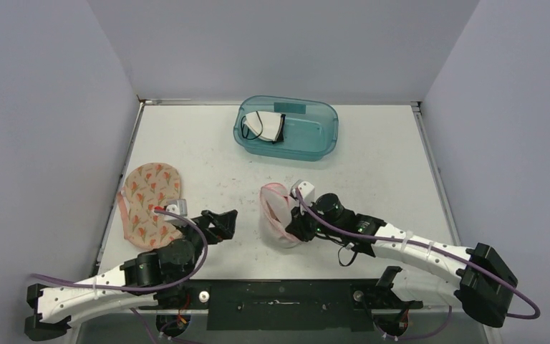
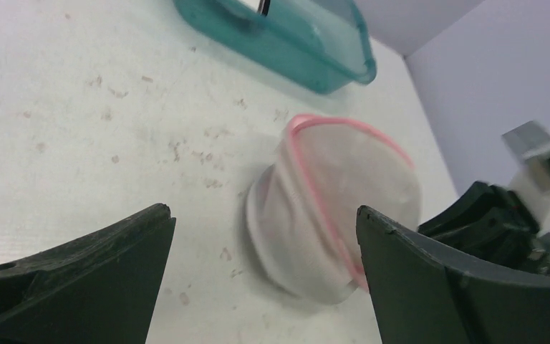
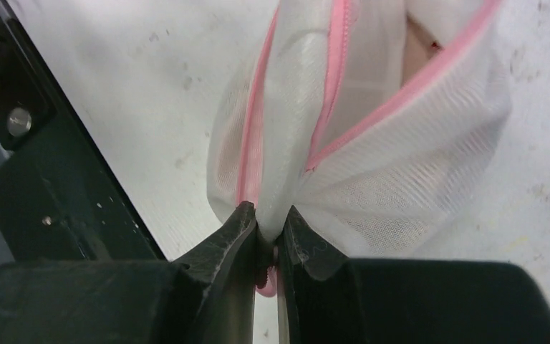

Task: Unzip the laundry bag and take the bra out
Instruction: Open the laundry bag at the center of the board.

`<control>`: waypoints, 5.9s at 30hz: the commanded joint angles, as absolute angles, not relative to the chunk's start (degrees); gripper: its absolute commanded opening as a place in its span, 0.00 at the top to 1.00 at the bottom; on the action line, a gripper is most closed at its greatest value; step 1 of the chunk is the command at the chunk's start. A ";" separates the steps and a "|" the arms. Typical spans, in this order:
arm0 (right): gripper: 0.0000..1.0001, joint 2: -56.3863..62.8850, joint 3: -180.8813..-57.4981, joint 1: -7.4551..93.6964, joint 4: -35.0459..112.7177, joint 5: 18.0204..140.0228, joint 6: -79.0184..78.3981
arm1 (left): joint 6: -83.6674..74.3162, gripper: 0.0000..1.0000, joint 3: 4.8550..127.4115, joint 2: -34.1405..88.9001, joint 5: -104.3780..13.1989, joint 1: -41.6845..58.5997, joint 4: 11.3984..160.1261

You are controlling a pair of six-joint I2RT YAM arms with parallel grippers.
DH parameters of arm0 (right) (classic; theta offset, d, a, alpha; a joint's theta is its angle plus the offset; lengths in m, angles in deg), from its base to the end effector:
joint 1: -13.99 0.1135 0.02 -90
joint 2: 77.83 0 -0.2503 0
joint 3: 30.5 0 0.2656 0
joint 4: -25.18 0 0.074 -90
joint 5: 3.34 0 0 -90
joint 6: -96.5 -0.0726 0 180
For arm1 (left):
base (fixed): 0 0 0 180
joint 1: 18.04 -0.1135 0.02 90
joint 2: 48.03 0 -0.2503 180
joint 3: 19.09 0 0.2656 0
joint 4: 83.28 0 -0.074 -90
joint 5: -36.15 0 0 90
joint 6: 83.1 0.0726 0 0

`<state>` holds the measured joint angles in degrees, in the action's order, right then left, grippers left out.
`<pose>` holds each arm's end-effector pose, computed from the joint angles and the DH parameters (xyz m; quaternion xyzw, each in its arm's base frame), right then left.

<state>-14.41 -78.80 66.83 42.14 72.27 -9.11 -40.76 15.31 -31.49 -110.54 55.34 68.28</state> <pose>0.1588 0.2394 0.1914 -0.3346 0.8033 0.3608 0.3356 0.0996 -0.1214 0.2453 -0.1450 0.7276 -0.3098 0.5947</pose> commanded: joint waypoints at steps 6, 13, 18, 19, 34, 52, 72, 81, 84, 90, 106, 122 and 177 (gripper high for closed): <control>0.95 -22.09 -72.23 67.92 32.44 76.67 -9.91 | -43.53 0.02 10.58 -24.56 -98.23 51.48 74.09; 0.95 -25.55 -71.06 70.78 34.30 77.70 -10.17 | -37.86 0.04 19.26 -8.53 -76.78 39.17 78.95; 0.95 -27.25 -70.47 71.94 35.09 78.74 -10.51 | -34.43 0.00 22.61 -0.67 -69.93 34.00 80.60; 0.95 -27.51 -70.53 72.06 35.20 78.75 -10.54 | -33.70 0.02 22.96 0.43 -68.48 32.94 81.07; 0.95 -29.87 -69.22 73.56 34.88 78.44 -11.23 | -28.41 0.20 25.96 13.38 -54.62 21.01 91.88; 0.95 -33.55 -67.65 74.55 33.97 79.87 -12.11 | -28.93 0.90 26.20 23.80 -50.68 19.93 98.21; 0.95 -12.93 -74.51 59.22 3.16 61.88 -23.00 | -39.82 1.00 5.24 -16.71 -74.66 21.98 103.97; 0.94 -15.09 -68.48 52.21 10.96 66.50 -21.88 | -40.81 1.00 -2.48 -21.10 -80.56 23.70 107.62; 0.89 -16.90 -67.82 51.87 14.74 68.81 -20.99 | -39.99 1.00 -2.21 -19.13 -79.62 24.21 107.94; 0.42 -23.40 -69.96 52.62 24.17 72.91 -19.77 | -38.55 1.00 -1.85 -16.47 -80.43 27.42 108.80; 0.28 -24.91 -86.55 76.34 38.73 105.35 -19.02 | -26.10 1.00 12.26 -13.71 -82.96 34.41 100.23; 0.22 -37.96 -76.26 75.88 39.54 113.39 -25.84 | -15.78 1.00 36.66 0.34 -82.33 36.78 86.55; 0.37 3.12 -92.84 67.43 35.59 97.70 -41.29 | -23.86 1.00 11.22 0.72 -79.67 37.48 110.37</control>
